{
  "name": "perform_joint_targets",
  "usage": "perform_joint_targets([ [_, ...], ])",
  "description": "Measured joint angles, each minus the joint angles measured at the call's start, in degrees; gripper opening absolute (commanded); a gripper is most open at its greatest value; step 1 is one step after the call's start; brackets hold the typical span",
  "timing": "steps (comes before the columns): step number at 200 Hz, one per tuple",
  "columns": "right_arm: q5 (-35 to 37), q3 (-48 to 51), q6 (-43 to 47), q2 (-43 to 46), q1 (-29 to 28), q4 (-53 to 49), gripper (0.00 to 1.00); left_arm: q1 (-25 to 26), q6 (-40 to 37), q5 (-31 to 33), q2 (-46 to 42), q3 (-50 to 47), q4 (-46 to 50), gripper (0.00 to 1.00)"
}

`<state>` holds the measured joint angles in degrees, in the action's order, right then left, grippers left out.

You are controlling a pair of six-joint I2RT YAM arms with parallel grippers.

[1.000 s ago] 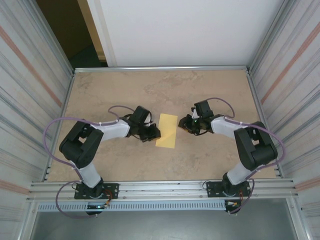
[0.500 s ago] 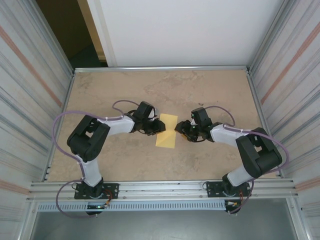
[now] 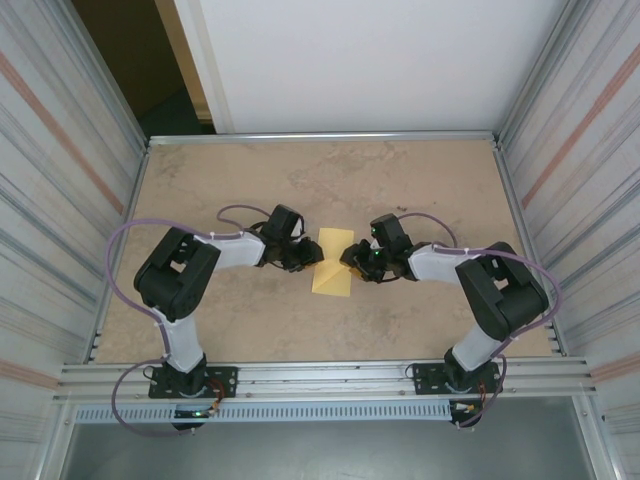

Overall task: Fold a paper plane with a square sheet of paper (pick it up from the middle)
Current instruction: Pick up the paper from the center of the table.

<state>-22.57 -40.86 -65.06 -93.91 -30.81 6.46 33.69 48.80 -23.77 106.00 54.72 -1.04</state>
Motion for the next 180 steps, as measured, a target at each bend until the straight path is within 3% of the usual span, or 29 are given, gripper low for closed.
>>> perform_joint_targets([
  [49,0.0,-1.0,-0.6,-1.7,-0.5,0.0,0.32,0.0,1.7,0.0,0.1,-0.1,-0.5,0.24],
  [180,0.7,-2.0,-4.1,-2.8,-1.2,0.0,0.29,0.0,2.3,-0.2,0.1,-1.1,-2.3,0.24],
])
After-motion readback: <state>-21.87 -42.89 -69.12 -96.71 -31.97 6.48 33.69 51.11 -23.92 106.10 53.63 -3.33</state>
